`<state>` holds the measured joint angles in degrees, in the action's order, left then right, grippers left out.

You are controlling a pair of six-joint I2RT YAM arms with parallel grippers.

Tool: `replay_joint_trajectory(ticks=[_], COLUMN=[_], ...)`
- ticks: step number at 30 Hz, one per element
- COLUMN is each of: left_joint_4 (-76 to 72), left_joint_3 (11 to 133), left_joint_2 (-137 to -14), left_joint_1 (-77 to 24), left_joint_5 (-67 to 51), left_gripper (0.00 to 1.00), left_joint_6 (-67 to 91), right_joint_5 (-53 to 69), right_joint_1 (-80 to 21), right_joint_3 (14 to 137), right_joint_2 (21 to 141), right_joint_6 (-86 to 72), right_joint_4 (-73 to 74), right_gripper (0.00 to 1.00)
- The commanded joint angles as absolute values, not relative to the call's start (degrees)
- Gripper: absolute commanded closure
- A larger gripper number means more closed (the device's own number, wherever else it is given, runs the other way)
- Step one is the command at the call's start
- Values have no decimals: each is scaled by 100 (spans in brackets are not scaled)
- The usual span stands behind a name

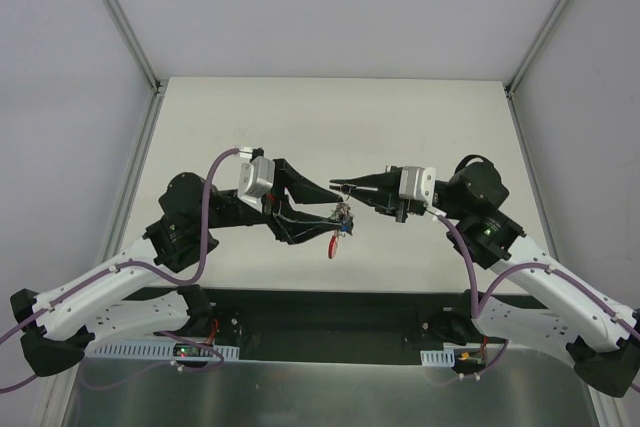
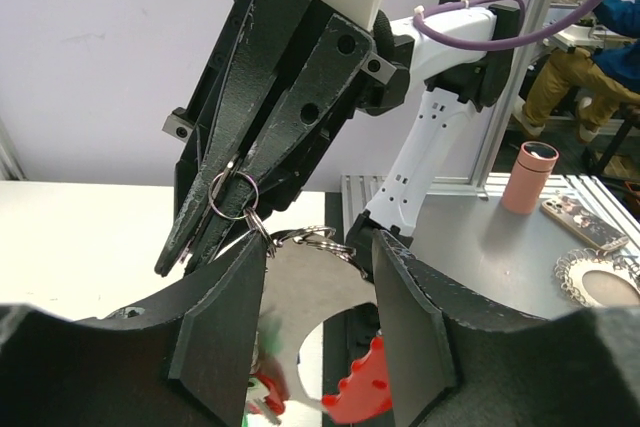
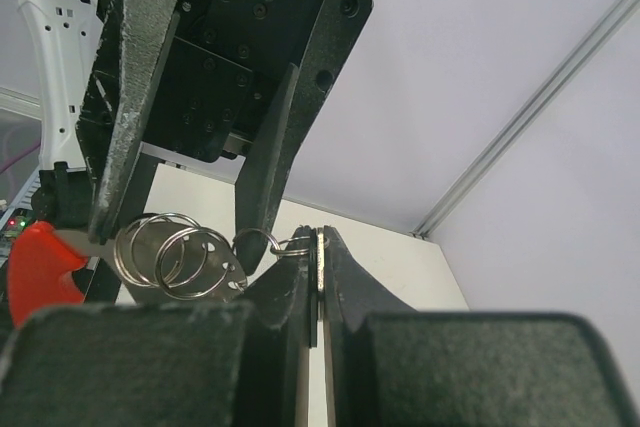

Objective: Remove the keys from the keyring

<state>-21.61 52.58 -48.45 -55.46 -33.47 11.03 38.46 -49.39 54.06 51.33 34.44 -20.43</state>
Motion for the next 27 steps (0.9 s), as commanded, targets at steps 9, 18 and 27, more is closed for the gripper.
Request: replay_joint_trajectory(ticks=[9, 18, 27], left_joint_4=[-2470, -2470, -2479], left_joint_3=[5317, 5405, 5405], left_joint_2=[-4781, -4896, -4878], left_joint_1=[-5572, -5572, -5572], left_joint_5=[-3788, -3788, -3937], left_gripper=[55, 59, 72], left_joint_6=[1239, 1134, 1204], right_joint_5=[4315, 4720, 4623], right_joint_1=[-4948, -4983, -4992], right_joint_3=[5616, 5590, 5704], right_joint_2=[5089, 5054, 5062], right_joint_6=[3384, 3278, 3235], right_joint_4=[-2540, -2540, -2584], right_gripper=[99, 99, 99])
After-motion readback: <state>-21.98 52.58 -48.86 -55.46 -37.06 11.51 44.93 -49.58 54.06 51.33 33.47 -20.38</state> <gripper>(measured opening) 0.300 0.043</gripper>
